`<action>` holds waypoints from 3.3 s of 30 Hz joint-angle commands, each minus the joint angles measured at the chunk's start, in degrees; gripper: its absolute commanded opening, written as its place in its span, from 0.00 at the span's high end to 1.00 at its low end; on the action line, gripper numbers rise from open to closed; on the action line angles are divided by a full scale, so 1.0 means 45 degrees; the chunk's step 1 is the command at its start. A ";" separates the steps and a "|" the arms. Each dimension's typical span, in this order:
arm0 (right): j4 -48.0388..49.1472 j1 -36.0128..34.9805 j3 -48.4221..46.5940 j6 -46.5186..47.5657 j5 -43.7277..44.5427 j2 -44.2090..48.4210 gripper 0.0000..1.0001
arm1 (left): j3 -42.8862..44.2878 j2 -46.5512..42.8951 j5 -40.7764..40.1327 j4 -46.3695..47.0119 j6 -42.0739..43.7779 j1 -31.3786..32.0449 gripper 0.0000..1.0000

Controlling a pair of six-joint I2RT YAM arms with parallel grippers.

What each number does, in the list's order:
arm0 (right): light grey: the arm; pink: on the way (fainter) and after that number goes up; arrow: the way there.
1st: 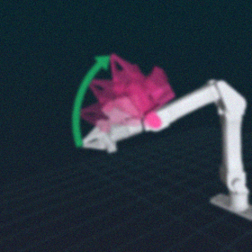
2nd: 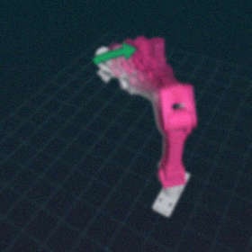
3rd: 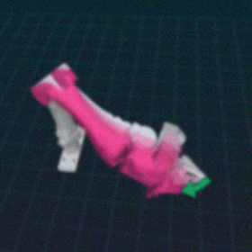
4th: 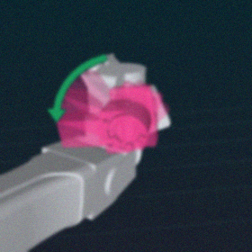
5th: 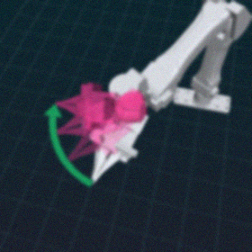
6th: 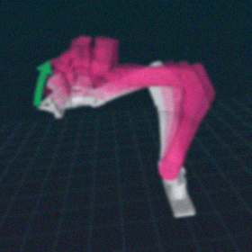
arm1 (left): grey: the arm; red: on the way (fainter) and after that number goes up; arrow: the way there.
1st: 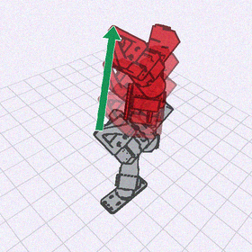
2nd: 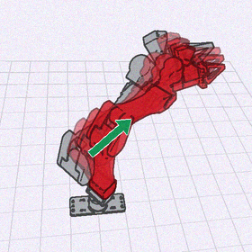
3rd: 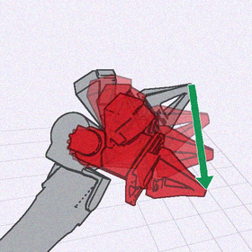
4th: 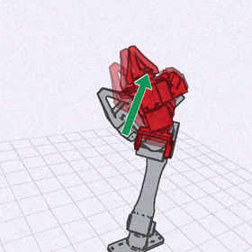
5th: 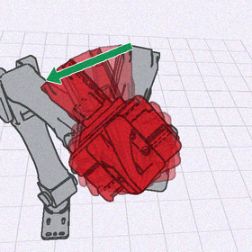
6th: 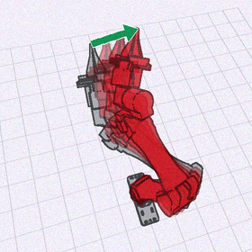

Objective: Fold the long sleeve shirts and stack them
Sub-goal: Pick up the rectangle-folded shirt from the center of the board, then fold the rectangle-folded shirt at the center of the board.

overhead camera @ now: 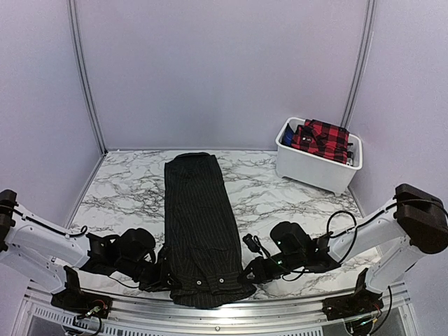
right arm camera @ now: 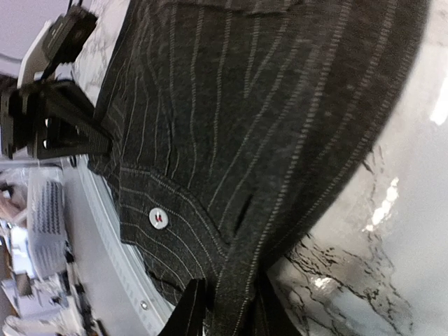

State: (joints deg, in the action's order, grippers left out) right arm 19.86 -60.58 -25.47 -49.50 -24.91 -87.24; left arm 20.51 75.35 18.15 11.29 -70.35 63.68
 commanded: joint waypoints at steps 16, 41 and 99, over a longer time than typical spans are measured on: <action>-0.0583 0.1368 -0.2216 -0.0700 -0.0351 0.1651 1.00 | 0.1203 -0.3180 -0.0489 -0.2175 0.0872 -0.1705 1.00; 0.2154 0.4560 -0.8514 -0.0106 0.0030 -0.7111 1.00 | 0.5527 0.4812 0.0074 0.0345 0.4693 -0.7725 1.00; 0.0162 0.4301 -0.7310 0.1229 0.0667 -0.4315 0.56 | 0.4875 0.2346 -0.1842 -0.1145 0.4140 -0.6958 0.35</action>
State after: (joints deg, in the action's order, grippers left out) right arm 24.86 -41.80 -55.18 -48.31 -23.97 -110.59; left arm 40.77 88.90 11.35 9.37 -54.37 33.69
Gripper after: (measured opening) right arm 0.369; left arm 0.560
